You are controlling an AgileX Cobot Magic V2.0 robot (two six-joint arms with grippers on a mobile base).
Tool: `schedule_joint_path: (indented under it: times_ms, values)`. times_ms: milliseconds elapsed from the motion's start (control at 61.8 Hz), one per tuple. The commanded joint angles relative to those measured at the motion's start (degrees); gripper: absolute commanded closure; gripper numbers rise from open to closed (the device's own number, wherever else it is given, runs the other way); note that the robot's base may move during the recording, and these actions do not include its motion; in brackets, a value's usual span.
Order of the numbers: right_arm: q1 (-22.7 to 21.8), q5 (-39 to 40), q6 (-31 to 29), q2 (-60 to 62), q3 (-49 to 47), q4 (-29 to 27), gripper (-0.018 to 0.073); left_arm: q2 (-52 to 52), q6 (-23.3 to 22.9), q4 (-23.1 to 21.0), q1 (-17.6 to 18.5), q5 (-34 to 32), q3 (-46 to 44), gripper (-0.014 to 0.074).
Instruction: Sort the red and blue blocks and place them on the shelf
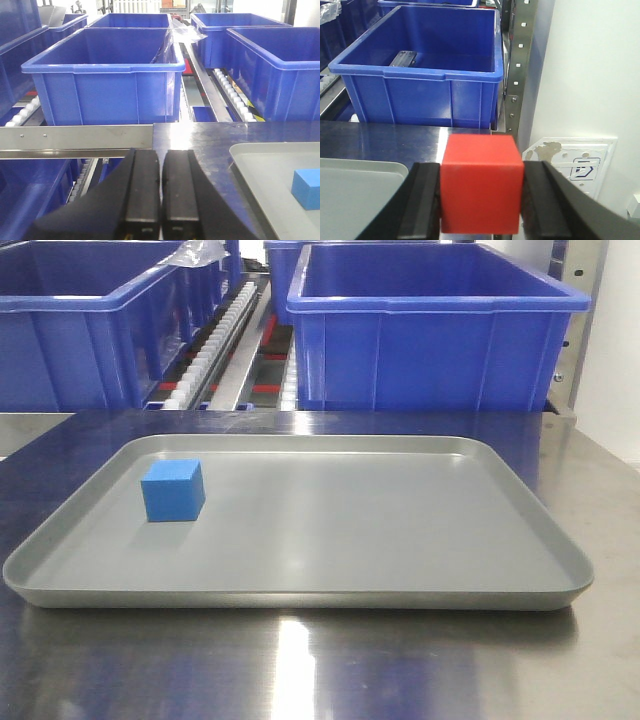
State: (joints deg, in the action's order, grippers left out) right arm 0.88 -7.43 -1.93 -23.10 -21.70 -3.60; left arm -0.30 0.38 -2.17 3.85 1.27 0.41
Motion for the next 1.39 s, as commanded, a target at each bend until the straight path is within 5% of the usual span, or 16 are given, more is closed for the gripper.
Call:
schedule_joint_path:
  times_ms: [0, 680, 971, 1101, 1263, 1376]
  values:
    - [-0.4, 5.2, -0.1, -0.2, -1.6, -0.2, 0.0511, -1.2, -0.4, -0.5, -0.1, -5.1, 2.7, 0.0471]
    - [-0.4, 5.2, -0.1, -0.2, -1.6, -0.2, 0.0511, -0.7, -0.4, 0.3, -0.1, -5.1, 2.1, 0.0471]
    - [-0.4, 5.2, -0.1, -0.2, -1.6, -0.2, 0.0511, 11.6, -0.4, -0.2, 0.0, -1.3, -8.5, 0.0471]
    - [-0.4, 5.2, -0.1, -0.2, -1.6, -0.2, 0.0511, 20.9, -0.4, -0.2, 0.1, 5.7, -15.3, 0.0471]
    - [-0.4, 5.2, -0.1, -0.2, -1.6, -0.2, 0.0511, 35.3, -14.1, 0.2, 3.7, 17.5, -25.9, 0.0471]
    - [-0.4, 5.2, -0.1, -0.2, -1.6, -0.2, 0.0511, 44.9, -15.8, 0.2, 8.7, 21.7, -32.4, 0.0471]
